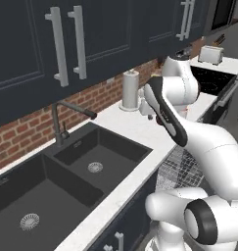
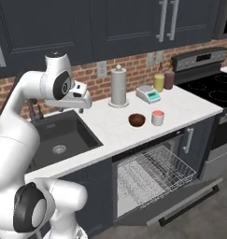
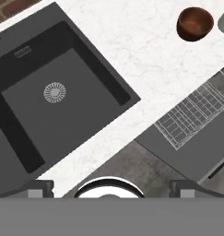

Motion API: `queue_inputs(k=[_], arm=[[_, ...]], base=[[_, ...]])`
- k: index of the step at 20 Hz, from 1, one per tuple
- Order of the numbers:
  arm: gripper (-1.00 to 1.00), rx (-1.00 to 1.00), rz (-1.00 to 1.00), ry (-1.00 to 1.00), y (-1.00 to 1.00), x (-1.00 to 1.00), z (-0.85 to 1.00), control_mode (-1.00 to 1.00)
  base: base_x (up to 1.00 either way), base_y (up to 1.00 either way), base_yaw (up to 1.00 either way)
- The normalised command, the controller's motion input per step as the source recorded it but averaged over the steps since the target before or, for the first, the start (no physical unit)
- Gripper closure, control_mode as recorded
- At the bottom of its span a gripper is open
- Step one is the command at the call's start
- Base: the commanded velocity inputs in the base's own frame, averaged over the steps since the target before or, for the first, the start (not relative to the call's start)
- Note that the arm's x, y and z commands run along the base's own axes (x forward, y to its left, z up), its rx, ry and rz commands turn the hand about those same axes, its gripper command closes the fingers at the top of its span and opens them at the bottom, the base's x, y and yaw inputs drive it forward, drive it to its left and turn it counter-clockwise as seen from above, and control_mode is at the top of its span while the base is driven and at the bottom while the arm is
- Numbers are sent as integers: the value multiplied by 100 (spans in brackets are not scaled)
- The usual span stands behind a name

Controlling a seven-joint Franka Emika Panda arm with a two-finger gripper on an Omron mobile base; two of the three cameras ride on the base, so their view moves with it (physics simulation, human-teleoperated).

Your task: Pick up the cup and bowl from the counter, place them in the dishwasher, and close the dishwasher door.

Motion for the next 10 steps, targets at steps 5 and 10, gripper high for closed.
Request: queue_inputs(k=[5, 10], arm=[[-100, 0, 0, 0, 0, 0, 0, 100], [-100, 0, 0, 0, 0, 0, 0, 100]], base=[[34, 23, -37], [38, 27, -36]])
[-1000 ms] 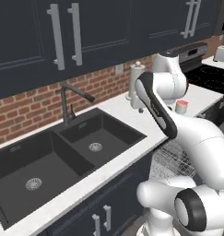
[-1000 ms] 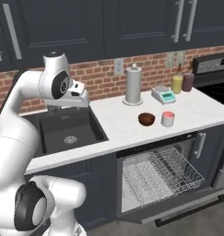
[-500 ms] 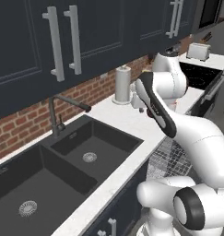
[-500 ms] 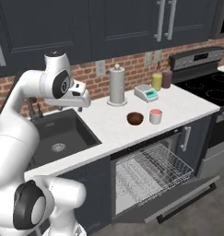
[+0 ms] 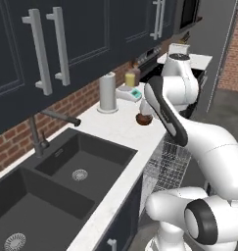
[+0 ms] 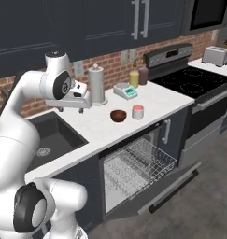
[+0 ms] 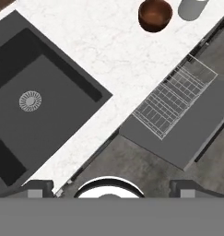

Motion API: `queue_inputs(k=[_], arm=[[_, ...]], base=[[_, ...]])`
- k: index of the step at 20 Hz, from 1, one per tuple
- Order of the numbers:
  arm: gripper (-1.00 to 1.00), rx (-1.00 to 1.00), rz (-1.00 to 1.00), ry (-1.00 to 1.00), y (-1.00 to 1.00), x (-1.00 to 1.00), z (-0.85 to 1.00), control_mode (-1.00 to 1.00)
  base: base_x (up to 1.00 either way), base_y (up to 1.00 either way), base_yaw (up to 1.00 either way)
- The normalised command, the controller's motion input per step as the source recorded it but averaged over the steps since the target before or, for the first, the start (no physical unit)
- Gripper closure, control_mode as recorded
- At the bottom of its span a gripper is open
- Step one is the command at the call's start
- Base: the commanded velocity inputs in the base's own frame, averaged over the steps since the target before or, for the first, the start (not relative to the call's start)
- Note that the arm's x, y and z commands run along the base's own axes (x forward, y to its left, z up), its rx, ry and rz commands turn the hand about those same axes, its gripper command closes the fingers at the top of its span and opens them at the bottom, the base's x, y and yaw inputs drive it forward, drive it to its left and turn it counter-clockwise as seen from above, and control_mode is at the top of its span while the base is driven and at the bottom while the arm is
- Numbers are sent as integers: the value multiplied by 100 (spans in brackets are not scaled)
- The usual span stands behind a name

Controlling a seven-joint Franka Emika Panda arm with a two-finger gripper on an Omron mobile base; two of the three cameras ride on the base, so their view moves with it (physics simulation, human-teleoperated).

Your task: Pick up the cup and bowl from the counter, place them in the dishwasher, and close the dishwasher door.

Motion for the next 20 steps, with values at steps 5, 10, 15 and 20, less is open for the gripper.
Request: queue_inputs(k=[5, 10, 15, 20], arm=[[-100, 0, 0, 0, 0, 0, 0, 100], [-100, 0, 0, 0, 0, 0, 0, 100], [-100, 0, 0, 0, 0, 0, 0, 100], [-100, 0, 0, 0, 0, 0, 0, 100]], base=[[41, 3, -31], [38, 0, -23], [43, 0, -13], [42, 0, -6]])
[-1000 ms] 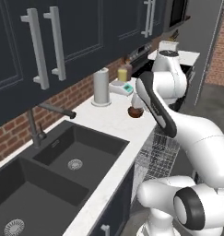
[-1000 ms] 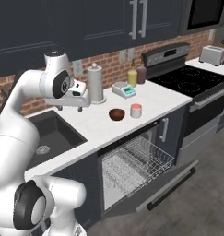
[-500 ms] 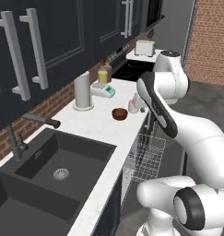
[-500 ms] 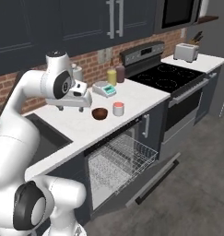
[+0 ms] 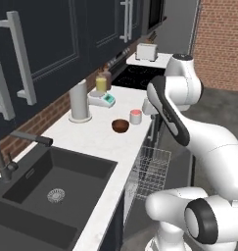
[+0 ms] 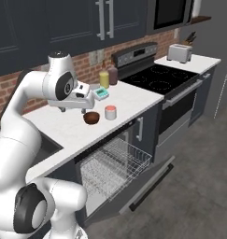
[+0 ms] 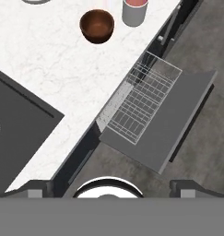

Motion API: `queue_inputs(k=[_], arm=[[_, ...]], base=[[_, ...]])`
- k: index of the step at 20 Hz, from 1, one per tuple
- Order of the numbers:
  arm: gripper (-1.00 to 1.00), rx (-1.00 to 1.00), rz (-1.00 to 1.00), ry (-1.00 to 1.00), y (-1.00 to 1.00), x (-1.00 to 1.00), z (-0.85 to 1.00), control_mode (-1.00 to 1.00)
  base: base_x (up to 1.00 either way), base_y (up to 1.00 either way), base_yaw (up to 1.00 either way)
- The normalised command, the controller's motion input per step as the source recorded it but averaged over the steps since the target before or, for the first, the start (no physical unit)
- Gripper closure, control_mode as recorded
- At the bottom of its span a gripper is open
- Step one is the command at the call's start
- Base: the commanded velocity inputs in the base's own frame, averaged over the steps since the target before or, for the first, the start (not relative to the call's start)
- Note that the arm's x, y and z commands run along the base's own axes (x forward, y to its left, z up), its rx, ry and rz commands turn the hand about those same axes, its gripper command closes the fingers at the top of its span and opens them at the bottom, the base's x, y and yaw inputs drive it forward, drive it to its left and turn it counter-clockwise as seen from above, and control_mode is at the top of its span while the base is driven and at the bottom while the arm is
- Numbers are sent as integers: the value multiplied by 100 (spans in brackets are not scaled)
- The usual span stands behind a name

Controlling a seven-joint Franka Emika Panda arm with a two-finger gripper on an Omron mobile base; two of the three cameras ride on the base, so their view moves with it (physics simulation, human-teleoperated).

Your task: Pick up the cup and bowl from the counter, place them in the dishwasher, and close the dishwasher door.

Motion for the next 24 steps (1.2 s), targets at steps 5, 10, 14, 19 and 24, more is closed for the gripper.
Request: queue_inputs(k=[5, 10, 14, 19, 24], arm=[[-100, 0, 0, 0, 0, 0, 0, 100], [-100, 0, 0, 0, 0, 0, 0, 100], [-100, 0, 0, 0, 0, 0, 0, 100], [-100, 0, 0, 0, 0, 0, 0, 100], [-100, 0, 0, 0, 0, 0, 0, 100]], base=[[40, 1, -4], [45, 5, -4], [48, 11, -5], [34, 18, -4], [18, 28, -1]])
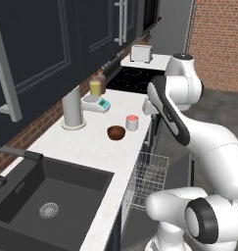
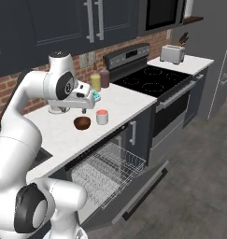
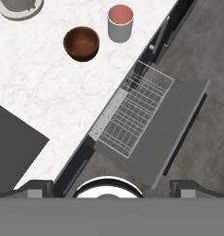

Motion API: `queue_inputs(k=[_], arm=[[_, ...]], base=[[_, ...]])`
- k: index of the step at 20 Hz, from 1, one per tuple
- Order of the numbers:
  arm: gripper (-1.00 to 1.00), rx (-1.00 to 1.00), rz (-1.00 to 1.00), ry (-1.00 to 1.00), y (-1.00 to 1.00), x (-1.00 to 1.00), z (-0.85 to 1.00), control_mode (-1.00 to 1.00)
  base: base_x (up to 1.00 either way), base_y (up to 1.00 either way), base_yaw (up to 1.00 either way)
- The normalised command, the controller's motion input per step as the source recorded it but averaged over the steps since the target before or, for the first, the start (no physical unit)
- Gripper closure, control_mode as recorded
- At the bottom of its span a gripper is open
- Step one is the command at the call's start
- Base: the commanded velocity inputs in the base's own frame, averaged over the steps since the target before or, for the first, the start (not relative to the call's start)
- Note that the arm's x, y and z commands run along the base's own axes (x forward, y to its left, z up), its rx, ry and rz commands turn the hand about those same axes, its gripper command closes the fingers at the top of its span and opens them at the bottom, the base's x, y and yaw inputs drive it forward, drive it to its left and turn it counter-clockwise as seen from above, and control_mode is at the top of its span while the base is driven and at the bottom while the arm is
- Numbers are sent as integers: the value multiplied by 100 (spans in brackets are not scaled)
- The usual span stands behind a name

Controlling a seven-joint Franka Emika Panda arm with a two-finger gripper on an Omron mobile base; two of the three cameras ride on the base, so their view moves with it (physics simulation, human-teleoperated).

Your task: Pick up the cup and bowl from the counter, place them in the dishwasher, and close the dishwasher door.

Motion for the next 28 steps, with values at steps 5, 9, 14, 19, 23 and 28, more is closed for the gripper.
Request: queue_inputs(k=[5, 9, 14, 19, 23, 28], arm=[[-100, 0, 0, 0, 0, 0, 0, 100], [-100, 0, 0, 0, 0, 0, -1, -100], [-100, 1, 0, 0, 0, 15, -13, -100], [-100, 2, 0, 5, 1, 59, -19, -100], [-100, 5, 0, 8, 0, 89, -30, -100], [-100, 4, -1, 7, 3, 93, -40, -100]], base=[[3, 16, 0], [0, 3, 0], [0, 0, 0], [0, 0, 0], [0, 0, 0], [0, 0, 0]])
